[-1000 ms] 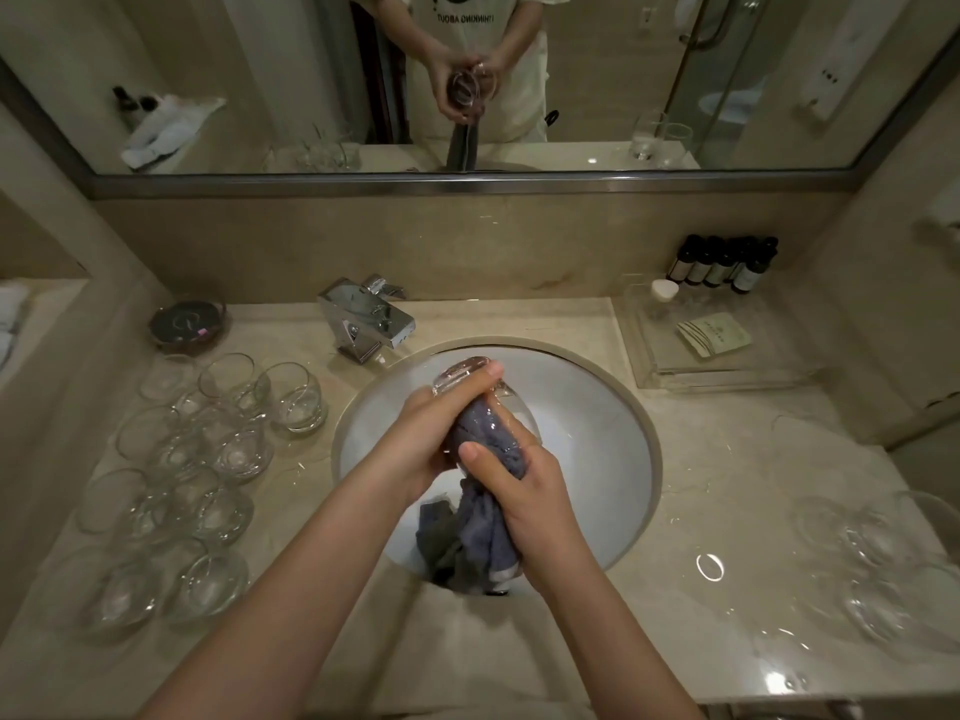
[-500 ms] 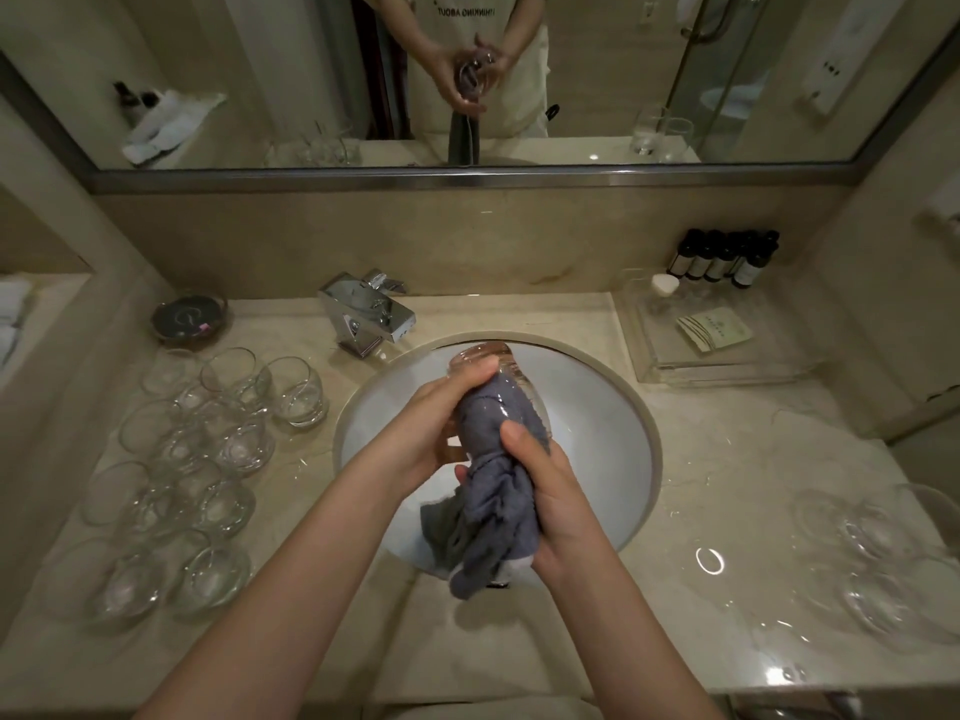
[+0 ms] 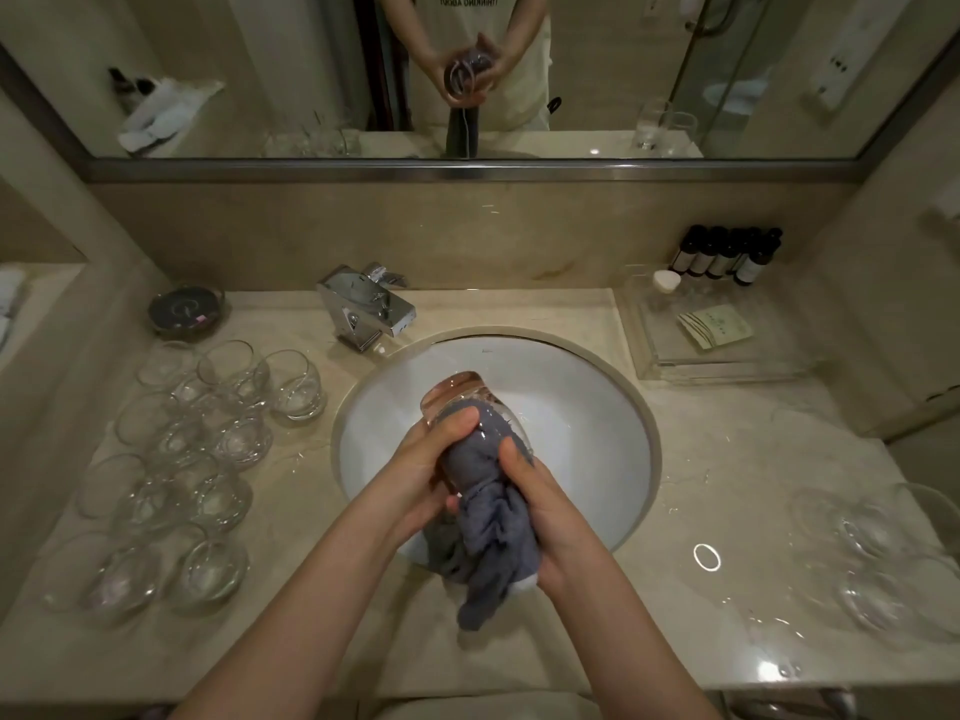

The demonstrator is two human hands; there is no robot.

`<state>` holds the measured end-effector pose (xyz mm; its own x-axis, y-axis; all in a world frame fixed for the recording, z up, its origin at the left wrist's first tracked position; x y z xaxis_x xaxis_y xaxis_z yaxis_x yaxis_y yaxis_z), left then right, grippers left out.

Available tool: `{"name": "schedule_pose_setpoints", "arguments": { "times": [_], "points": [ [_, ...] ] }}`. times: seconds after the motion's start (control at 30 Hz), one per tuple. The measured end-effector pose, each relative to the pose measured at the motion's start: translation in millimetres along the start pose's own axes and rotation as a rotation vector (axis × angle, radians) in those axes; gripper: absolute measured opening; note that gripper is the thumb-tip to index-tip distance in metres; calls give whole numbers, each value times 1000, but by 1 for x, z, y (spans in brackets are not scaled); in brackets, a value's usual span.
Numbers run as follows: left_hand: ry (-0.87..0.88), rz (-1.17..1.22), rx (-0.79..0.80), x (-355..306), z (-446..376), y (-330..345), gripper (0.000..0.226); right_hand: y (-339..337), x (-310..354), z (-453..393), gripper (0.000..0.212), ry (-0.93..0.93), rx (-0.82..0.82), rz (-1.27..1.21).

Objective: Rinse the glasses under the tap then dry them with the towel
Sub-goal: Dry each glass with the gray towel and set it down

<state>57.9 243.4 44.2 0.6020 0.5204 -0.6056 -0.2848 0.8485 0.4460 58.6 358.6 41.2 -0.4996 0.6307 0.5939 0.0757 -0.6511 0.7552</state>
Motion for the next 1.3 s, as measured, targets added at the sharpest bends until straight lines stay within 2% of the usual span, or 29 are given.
{"name": "schedule_pose_setpoints", "arguments": {
  "times": [0.03, 0.1, 0.17, 0.23, 0.3, 0.37, 0.43, 0.5, 0.6, 0.7, 0.73, 0.8, 0.83, 0.9, 0.97, 1.03, 1.13, 1.23, 1.3],
  "points": [
    [-36, -52, -10, -2, 2, -2, 79, -1, -1, -1, 57, -13, -24, 92],
    [-103, -185, -42, -4, 0, -8, 56, -5, -2, -6, 38, -98, -20, 336],
    [-126, -165, -89, -8, -2, -8, 41, -3, -2, -9, 35, -204, 90, 635],
    [-79, -91, -166, -10, -2, -8, 40, -2, -3, -12, 38, -231, 156, 754],
    [21, -83, -201, -10, -2, -10, 39, -1, -5, -13, 46, -167, 154, 603],
    [105, -107, -168, -10, -1, -14, 44, -4, -11, -13, 86, 33, 82, 175],
    [160, -125, -96, -12, 1, -14, 52, -6, -17, -8, 122, 218, -15, -128],
    [156, -129, -69, -14, -1, -15, 61, -5, -18, -7, 130, 281, -18, -193],
    [60, -183, -33, -21, 0, -17, 62, -4, -17, -10, 108, 142, -16, -114],
    [-29, -245, -112, -29, 4, -14, 54, 2, -13, -11, 62, -104, 65, 263],
    [-17, -189, -139, -29, 1, -13, 47, 4, -13, -11, 49, -155, 90, 401],
    [57, -37, -180, -29, 1, -8, 24, 8, -14, -10, 44, -170, 118, 475],
    [93, 9, -176, -29, 1, -6, 14, 10, -14, -9, 51, -149, 116, 406],
    [142, 23, -83, -27, 0, -7, 17, 8, -17, -8, 86, -23, 68, 85],
    [145, 22, 56, -26, -1, -9, 41, 7, -19, -5, 119, 81, -2, -164],
    [107, 44, 153, -26, -2, -12, 62, 10, -18, -4, 127, 113, -10, -199],
    [18, -21, 74, -27, -6, -17, 52, 14, -18, -5, 103, -7, 23, -140],
    [-50, -132, -114, -31, 4, -9, 44, 14, -17, -10, 84, -126, 36, 156],
    [64, -144, -187, -28, 10, 2, 31, 13, -18, -12, 64, -191, 87, 276]
  ]
}}
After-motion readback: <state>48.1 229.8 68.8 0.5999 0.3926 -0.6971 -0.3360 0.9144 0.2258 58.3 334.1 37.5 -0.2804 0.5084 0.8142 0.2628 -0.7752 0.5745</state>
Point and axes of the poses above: each hand's wrist, its own z-axis away from the middle knuckle, its own y-axis out of the palm, x = y × z, the point moved 1 cm from there along -z, towards the middle knuckle, and after that the axes turned 14 degrees about -y, right-handed, at the moved point
